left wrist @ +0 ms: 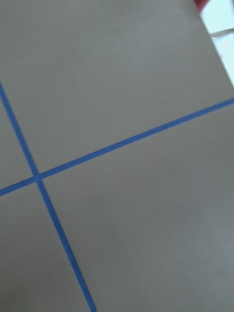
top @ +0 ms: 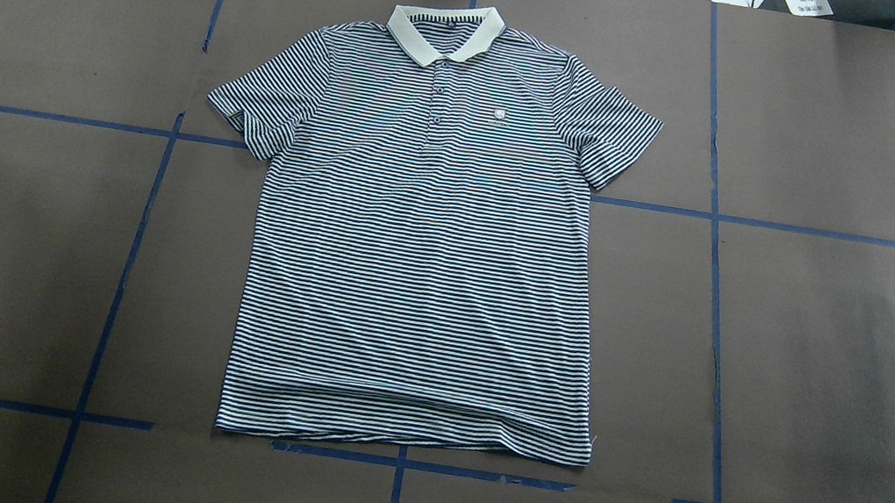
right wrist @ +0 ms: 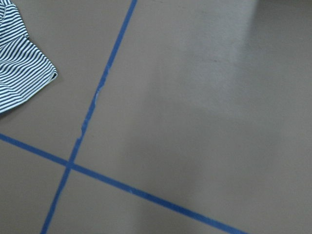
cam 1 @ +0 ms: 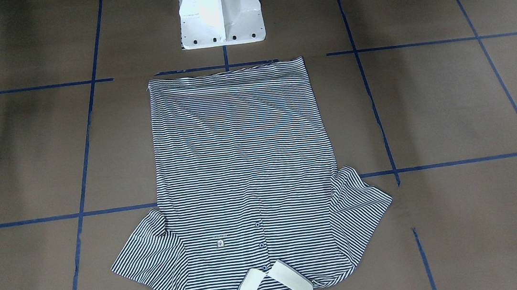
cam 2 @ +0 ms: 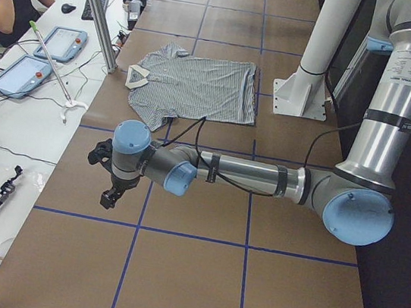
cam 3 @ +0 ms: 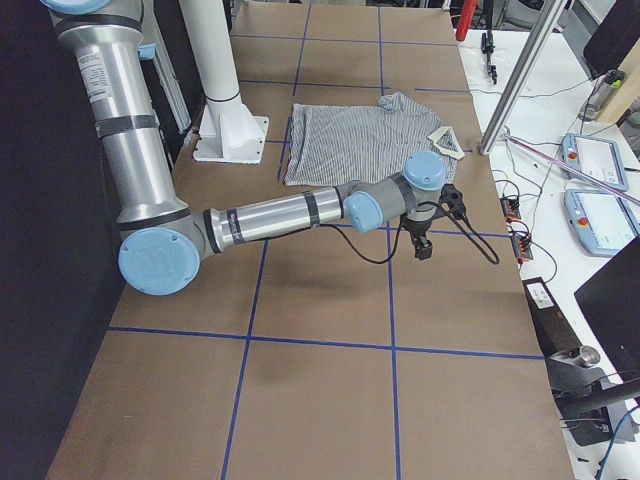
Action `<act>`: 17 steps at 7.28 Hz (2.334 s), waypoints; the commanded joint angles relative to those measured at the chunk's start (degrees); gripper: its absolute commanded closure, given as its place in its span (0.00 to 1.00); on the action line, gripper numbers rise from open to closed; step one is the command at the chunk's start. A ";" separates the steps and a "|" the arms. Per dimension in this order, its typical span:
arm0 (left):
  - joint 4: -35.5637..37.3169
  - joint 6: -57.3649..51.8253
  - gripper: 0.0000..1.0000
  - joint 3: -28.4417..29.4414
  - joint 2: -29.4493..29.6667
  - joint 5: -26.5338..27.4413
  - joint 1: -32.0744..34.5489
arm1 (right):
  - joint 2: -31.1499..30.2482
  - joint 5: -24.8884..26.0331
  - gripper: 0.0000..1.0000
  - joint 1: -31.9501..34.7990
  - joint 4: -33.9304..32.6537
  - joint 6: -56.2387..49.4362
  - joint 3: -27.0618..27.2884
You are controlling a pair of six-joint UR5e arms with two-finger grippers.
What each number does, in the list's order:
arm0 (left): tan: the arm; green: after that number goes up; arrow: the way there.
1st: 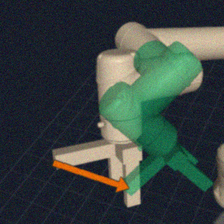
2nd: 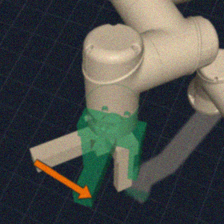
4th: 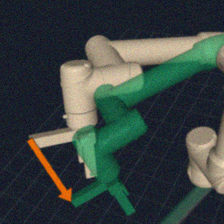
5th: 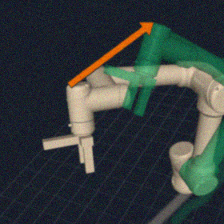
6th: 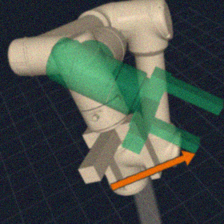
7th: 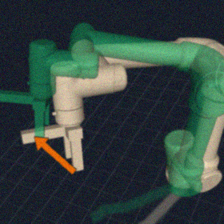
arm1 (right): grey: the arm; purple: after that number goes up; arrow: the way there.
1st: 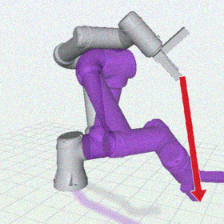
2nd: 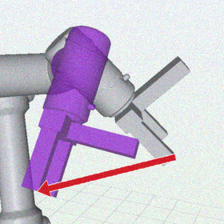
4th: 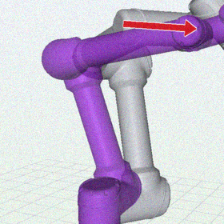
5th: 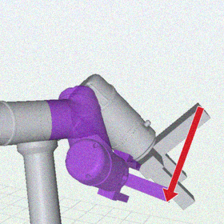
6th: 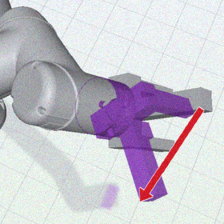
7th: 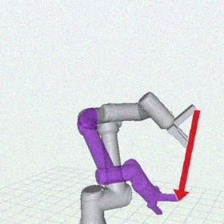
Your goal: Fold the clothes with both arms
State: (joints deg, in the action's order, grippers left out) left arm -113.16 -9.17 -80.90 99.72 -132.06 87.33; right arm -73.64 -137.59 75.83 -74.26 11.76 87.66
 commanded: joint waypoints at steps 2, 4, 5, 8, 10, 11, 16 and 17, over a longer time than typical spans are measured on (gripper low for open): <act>-5.93 0.03 0.00 3.27 3.89 0.23 -1.71 | 11.30 1.98 0.00 -7.25 6.32 6.52 -11.97; -9.68 4.40 0.00 5.05 5.66 -0.03 -3.92 | 15.70 5.55 0.00 -12.07 8.84 18.06 -14.62; -13.54 5.12 0.00 6.09 5.49 -0.04 -4.01 | 17.02 11.76 0.00 -16.11 15.39 22.91 -18.19; -14.46 13.65 0.00 5.31 5.75 -0.12 -4.27 | 21.68 20.41 0.00 -22.29 21.17 31.04 -26.30; -15.51 13.48 0.00 5.49 5.32 -0.12 -4.27 | 23.27 21.57 0.00 -23.00 21.17 30.87 -28.42; -15.69 13.30 0.00 5.40 5.05 -0.21 -4.18 | 23.54 22.80 0.00 -23.44 21.17 30.87 -28.60; -15.69 13.30 0.00 5.31 4.96 -0.21 -4.18 | 24.86 23.33 0.17 -23.97 21.09 30.87 -32.11; -16.13 13.39 0.00 4.88 4.96 -0.38 -4.10 | 25.29 23.42 0.28 -23.97 21.08 30.87 -32.55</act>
State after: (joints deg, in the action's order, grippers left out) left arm -128.97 4.17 -75.68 104.68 -132.34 83.18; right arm -48.70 -114.25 51.88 -53.14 42.63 55.59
